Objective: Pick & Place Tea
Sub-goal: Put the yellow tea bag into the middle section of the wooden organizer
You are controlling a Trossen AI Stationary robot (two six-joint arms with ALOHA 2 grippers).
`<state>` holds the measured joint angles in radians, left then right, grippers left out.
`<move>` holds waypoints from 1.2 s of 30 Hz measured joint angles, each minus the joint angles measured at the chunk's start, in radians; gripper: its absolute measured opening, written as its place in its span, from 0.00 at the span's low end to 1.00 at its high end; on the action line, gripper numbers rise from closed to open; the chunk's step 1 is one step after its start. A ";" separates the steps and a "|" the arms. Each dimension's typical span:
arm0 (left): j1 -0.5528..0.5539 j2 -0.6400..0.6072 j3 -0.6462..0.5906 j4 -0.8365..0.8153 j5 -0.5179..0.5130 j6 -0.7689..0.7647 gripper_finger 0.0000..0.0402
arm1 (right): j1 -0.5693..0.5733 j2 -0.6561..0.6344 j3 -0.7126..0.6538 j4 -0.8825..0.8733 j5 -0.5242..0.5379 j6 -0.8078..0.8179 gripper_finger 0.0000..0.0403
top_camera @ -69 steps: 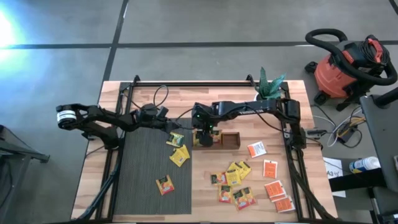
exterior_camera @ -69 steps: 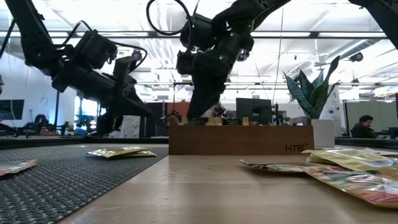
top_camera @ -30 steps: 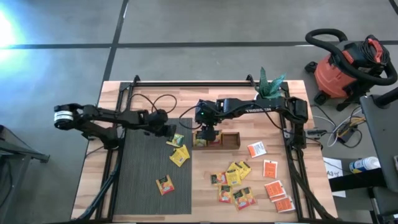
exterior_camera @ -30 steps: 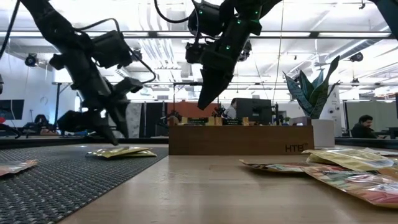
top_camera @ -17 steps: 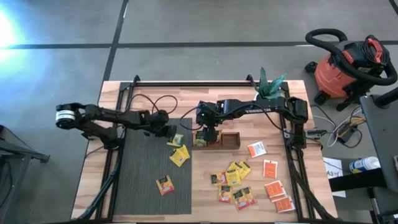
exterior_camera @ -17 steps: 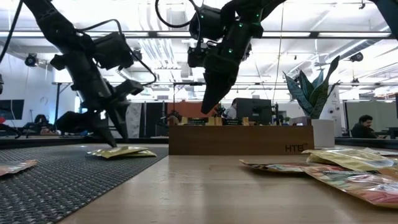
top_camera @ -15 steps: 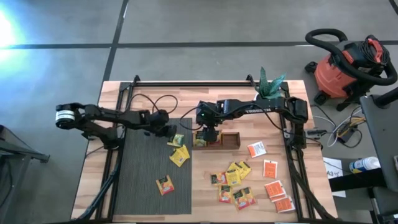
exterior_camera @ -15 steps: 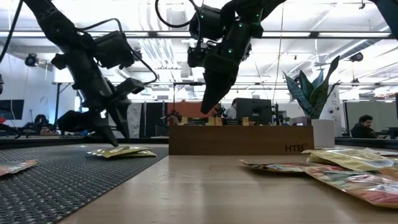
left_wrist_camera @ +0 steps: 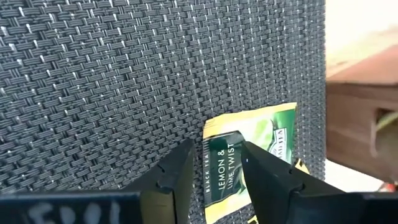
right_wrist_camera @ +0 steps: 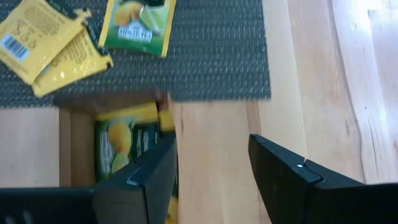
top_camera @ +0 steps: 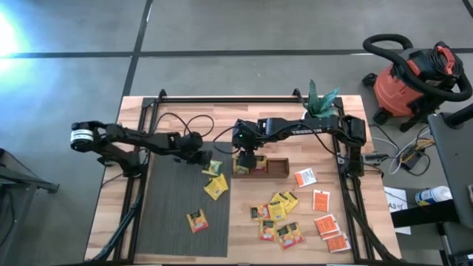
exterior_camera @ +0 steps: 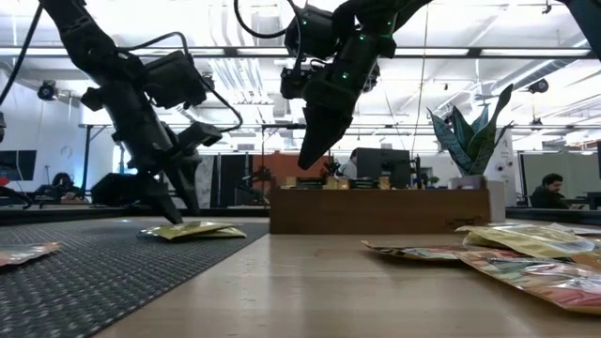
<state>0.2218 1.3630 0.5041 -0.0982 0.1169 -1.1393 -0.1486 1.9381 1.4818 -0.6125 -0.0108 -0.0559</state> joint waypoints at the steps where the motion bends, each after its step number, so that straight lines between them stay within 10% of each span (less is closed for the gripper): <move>1: -0.005 0.007 0.000 0.024 0.000 0.006 0.34 | 0.000 0.000 0.000 0.000 0.000 0.000 0.49; 36: -0.040 0.001 0.014 0.047 -0.037 0.041 0.34 | -0.024 0.014 0.004 0.244 -0.187 0.332 0.44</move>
<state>0.1822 1.3642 0.5178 -0.0514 0.0801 -1.0983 -0.1722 1.9526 1.4854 -0.3681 -0.1978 0.2764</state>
